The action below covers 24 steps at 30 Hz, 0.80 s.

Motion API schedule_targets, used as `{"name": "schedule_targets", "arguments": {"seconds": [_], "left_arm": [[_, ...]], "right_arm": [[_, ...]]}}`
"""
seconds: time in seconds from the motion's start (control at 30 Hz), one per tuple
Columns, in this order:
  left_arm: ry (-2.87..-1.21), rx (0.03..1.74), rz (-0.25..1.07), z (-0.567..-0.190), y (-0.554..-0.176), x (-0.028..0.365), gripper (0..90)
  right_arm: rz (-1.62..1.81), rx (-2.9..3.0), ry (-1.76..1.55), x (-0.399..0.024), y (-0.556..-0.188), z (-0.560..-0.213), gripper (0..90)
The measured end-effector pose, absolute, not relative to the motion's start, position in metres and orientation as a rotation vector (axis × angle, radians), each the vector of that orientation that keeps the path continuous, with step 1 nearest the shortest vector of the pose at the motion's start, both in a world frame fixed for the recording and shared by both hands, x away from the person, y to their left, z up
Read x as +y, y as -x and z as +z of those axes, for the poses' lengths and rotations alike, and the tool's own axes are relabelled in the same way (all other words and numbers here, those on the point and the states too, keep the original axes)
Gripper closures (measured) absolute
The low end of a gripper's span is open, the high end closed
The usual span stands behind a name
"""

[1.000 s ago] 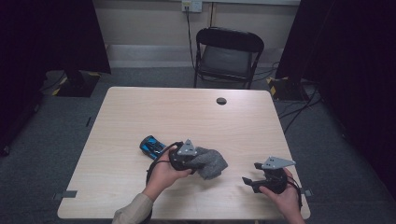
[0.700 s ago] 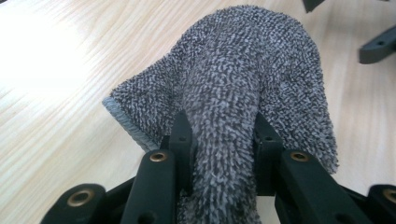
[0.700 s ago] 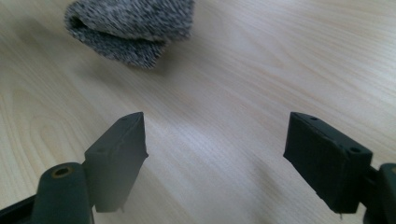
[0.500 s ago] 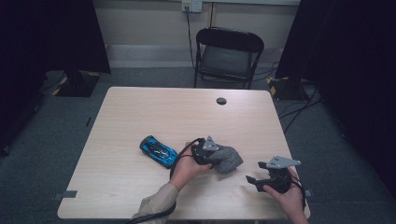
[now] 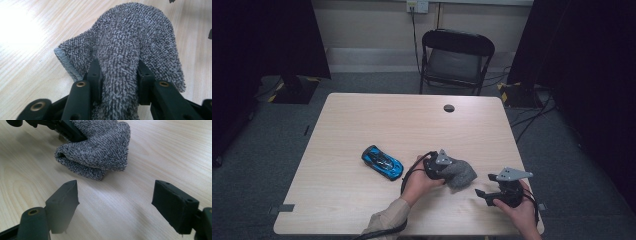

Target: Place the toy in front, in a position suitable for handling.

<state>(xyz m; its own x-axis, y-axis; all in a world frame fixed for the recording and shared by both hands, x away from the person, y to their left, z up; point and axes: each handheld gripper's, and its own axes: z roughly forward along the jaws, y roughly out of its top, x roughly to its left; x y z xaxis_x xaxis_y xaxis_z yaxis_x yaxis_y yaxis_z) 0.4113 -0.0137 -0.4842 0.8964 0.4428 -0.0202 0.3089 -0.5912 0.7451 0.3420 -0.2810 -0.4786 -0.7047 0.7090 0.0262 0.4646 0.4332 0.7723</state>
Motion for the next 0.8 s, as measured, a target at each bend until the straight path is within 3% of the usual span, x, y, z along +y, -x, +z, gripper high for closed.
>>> {"name": "schedule_targets", "arguments": {"seconds": [0.13,0.27,0.37,0.8], "left_arm": [[-2.243,0.523,0.187,-0.485,-0.41,-0.012,51.2],[-2.24,0.512,0.183,-0.482,-0.407,-0.01,28.9],[-2.224,0.524,0.169,-0.479,-0.405,-0.005,23.5],[-2.202,0.5,0.169,-0.459,-0.389,0.029,20.6]], "right_arm": [[1.14,2.393,-1.01,-0.28,-0.342,-0.479,20.2],[1.14,2.395,-1.008,-0.28,-0.342,-0.48,20.2],[1.136,2.399,-1.007,-0.28,-0.342,-0.48,20.2],[1.13,2.405,-1.003,-0.278,-0.342,-0.48,20.2]]}}
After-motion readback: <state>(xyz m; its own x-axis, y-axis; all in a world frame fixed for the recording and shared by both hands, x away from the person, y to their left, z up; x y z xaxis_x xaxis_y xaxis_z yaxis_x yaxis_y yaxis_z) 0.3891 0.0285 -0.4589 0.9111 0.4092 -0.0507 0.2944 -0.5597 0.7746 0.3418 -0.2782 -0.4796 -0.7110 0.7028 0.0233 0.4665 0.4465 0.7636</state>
